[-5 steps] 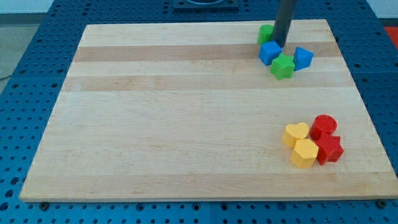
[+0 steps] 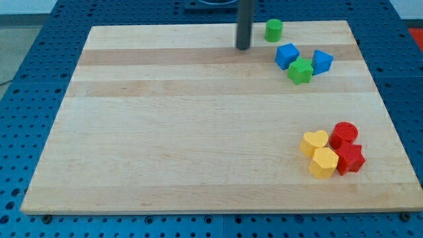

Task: Slide the green circle towards the top right

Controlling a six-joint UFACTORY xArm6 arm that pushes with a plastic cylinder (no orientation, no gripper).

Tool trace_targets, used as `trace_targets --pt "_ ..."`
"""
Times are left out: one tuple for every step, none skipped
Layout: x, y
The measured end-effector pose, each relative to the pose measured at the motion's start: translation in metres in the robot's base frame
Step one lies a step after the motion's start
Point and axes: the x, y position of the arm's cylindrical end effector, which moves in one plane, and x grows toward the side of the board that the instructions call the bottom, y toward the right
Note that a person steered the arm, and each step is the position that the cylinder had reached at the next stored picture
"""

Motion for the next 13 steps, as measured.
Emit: trace_targets --pt "-0.016 -0.014" --pt "-0.035 0.033" --pt "-0.046 0.093" --pt "-0.047 0.134" --pt "-0.04 0.106" --pt "-0.02 0.089" --pt "-0.009 0.118" --pt "-0.004 0.149" --pt "-0.013 0.163" --pt "-0.013 0.172" --pt "-0.003 0.146" --pt "-0.012 0.106" --pt "-0.018 0.114"
